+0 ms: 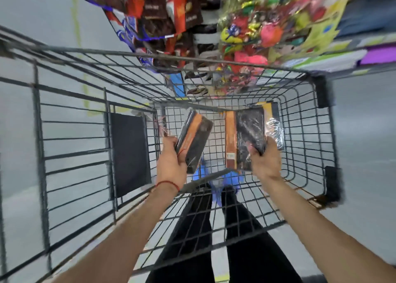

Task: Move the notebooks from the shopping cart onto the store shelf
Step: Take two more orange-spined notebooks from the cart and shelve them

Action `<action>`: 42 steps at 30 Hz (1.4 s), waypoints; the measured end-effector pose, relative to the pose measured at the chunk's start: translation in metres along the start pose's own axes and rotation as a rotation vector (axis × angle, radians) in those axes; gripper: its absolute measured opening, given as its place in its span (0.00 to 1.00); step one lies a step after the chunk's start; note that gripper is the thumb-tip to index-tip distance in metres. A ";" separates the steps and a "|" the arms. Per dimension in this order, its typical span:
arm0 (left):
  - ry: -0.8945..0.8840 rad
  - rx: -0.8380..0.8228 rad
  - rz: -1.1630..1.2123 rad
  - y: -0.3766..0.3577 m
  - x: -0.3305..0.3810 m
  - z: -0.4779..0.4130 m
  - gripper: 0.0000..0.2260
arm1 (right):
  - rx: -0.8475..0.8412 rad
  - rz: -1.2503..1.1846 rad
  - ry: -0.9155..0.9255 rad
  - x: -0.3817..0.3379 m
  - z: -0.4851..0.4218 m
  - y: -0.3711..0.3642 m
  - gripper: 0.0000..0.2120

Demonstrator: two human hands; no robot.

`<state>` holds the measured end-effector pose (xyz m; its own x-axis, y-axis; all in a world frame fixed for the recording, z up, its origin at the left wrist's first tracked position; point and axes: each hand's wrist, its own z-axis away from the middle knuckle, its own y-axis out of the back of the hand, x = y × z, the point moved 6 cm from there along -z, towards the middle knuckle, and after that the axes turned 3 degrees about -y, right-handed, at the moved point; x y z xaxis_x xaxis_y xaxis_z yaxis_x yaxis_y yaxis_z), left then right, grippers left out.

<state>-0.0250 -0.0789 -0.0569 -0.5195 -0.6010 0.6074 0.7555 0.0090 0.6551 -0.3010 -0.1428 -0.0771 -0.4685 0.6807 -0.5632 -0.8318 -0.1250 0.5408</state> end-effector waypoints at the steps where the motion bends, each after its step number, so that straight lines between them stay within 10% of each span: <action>1: -0.006 0.004 0.002 0.004 0.010 0.006 0.13 | 0.003 -0.014 0.013 -0.005 0.010 0.013 0.11; 16: -0.311 0.036 0.080 -0.004 0.187 0.105 0.13 | -0.029 -0.404 0.140 -0.013 0.091 0.211 0.07; 42: -0.428 0.021 0.134 -0.229 0.482 0.164 0.09 | -0.010 -0.553 0.153 0.071 -0.052 0.543 0.08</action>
<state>-0.5143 -0.2393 0.1593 -0.5392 -0.2086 0.8160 0.8216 0.0827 0.5640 -0.8019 -0.1999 0.1436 0.0000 0.5352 -0.8447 -0.9679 0.2124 0.1346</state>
